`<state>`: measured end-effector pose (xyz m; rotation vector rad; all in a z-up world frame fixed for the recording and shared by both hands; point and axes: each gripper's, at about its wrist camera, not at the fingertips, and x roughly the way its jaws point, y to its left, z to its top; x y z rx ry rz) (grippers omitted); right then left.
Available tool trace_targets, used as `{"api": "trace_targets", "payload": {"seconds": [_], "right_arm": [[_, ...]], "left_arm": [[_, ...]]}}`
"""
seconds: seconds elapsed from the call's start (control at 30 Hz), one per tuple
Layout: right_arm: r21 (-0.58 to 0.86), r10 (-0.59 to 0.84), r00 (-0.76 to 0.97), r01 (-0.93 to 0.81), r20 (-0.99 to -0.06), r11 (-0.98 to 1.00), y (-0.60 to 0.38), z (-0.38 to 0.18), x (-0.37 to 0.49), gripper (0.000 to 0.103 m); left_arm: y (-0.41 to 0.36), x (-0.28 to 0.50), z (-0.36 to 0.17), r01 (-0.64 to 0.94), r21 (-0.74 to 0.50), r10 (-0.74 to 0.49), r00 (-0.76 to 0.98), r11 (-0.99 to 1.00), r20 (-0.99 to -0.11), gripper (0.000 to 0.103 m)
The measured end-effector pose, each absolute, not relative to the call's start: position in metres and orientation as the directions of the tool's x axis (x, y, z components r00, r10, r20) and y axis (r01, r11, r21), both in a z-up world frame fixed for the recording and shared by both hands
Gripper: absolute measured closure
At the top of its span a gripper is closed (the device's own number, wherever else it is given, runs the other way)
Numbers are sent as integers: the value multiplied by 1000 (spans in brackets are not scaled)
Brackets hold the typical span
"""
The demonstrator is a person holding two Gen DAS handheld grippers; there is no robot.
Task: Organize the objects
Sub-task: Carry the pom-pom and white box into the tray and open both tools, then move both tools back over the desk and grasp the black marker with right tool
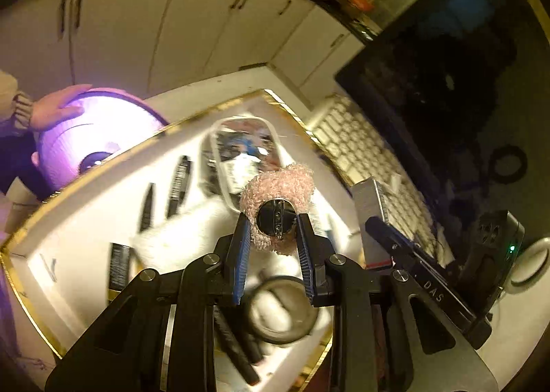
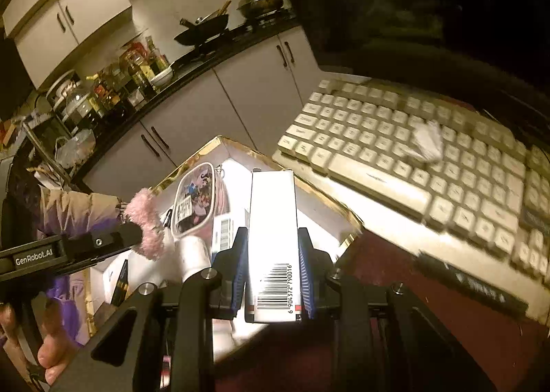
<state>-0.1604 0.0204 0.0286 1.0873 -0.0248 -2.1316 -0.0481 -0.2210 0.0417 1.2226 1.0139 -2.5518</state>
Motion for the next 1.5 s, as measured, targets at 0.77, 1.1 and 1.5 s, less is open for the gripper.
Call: {"api": "trace_targets", "payload": {"seconds": [0.77, 1.1, 1.5], "right_arm": [[231, -544, -365, 628, -756, -743, -18, 5, -171, 76], [295, -577, -321, 618, -751, -728, -14, 3, -171, 72], [254, -595, -365, 658, -716, -709, 24, 26, -142, 68]], "left_arm": [[-241, -38, 25, 484, -484, 103, -621, -729, -777, 73], [-239, -32, 22, 495, -494, 110, -618, -715, -779, 64], [-203, -14, 40, 413, -500, 116, -672, -761, -732, 64]]}}
